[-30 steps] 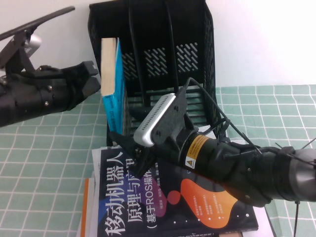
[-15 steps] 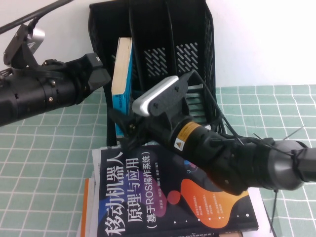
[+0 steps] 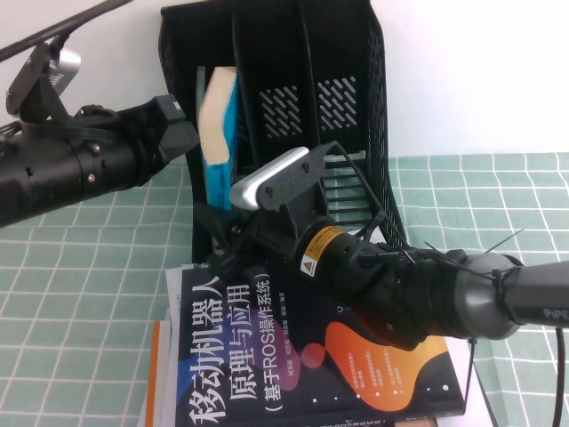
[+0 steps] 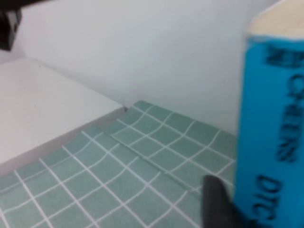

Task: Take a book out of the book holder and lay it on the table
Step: Pick up the right side book from the book shelf, then place the picked book on the book

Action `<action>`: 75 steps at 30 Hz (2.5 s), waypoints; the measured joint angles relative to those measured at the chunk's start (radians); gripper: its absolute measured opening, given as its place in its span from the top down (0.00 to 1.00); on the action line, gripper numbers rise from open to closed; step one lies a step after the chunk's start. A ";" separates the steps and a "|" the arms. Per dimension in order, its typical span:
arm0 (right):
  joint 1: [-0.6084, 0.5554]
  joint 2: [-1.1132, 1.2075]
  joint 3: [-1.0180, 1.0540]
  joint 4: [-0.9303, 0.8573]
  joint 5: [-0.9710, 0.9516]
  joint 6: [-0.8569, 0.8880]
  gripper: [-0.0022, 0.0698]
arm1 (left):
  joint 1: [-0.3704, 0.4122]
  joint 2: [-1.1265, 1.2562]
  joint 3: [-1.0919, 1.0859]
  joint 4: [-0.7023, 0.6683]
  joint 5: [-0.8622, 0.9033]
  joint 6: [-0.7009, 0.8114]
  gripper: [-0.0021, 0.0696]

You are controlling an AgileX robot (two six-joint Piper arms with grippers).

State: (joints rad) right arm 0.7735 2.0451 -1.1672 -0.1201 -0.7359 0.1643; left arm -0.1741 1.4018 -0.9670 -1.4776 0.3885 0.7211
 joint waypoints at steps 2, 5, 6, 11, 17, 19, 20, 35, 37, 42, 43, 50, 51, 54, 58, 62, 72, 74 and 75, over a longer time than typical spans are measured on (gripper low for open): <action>0.000 0.000 0.000 0.000 -0.020 0.000 0.60 | 0.000 0.000 0.000 -0.004 0.000 0.007 0.97; 0.000 0.004 0.000 -0.002 -0.044 0.000 0.68 | 0.000 0.000 0.000 -0.007 0.004 0.027 0.97; 0.000 0.006 0.000 -0.002 -0.048 0.000 0.68 | 0.000 0.000 0.000 -0.007 0.006 0.034 0.97; 0.000 0.010 0.000 -0.021 -0.074 -0.017 0.68 | 0.000 0.000 0.000 -0.009 0.055 0.062 0.97; 0.000 0.022 0.002 -0.035 -0.200 -0.094 0.68 | 0.000 -0.040 0.000 -0.068 0.218 0.098 0.97; 0.000 0.022 0.002 -0.030 -0.249 -0.125 0.68 | 0.000 -0.079 0.000 -0.109 0.265 0.141 0.97; 0.000 0.022 0.002 -0.022 -0.271 -0.136 0.68 | 0.000 -0.099 0.000 -0.121 0.278 0.155 0.97; 0.000 -0.173 0.008 0.015 -0.293 -0.413 0.68 | 0.000 -0.492 -0.002 0.043 0.242 0.223 0.97; 0.000 -0.233 0.008 0.015 -0.281 -0.471 0.68 | 0.000 -0.566 -0.002 0.091 0.180 0.223 0.97; 0.000 -0.395 0.008 0.004 -0.130 -0.590 0.68 | 0.000 -0.740 -0.007 0.177 0.053 0.223 0.97; 0.000 -0.429 0.008 -0.007 -0.082 -0.604 0.68 | 0.000 -0.773 -0.008 0.200 0.041 0.221 0.97; 0.000 -0.624 0.008 -0.398 0.336 -0.632 0.68 | 0.000 -0.927 -0.010 0.482 0.074 -0.025 0.97; 0.000 -0.642 0.008 -0.490 0.395 -0.596 0.68 | 0.000 -0.941 -0.010 0.539 0.098 -0.084 0.97; 0.000 -0.660 0.008 -0.732 0.510 -0.374 0.68 | 0.000 -0.982 0.000 0.684 0.177 -0.241 0.97; 0.000 -0.640 0.024 -1.062 0.496 -0.115 0.68 | 0.000 -1.046 0.107 0.803 0.236 -0.322 0.97; 0.000 -0.591 0.040 -1.253 0.408 0.012 0.68 | 0.000 -1.118 0.259 0.847 0.222 -0.381 0.97; 0.011 -0.530 0.159 -1.475 0.366 0.280 0.68 | 0.000 -1.259 0.504 0.849 0.129 -0.412 0.97; 0.034 -0.530 0.175 -1.498 0.364 0.312 0.69 | 0.000 -1.266 0.510 0.849 0.123 -0.412 0.97; 0.052 -0.530 0.181 -1.508 0.364 0.323 0.69 | 0.000 -1.266 0.511 0.849 0.119 -0.412 0.97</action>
State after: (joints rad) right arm 0.8257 1.5147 -0.9861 -1.6276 -0.3716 0.4870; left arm -0.1741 0.1355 -0.4557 -0.6286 0.5075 0.3095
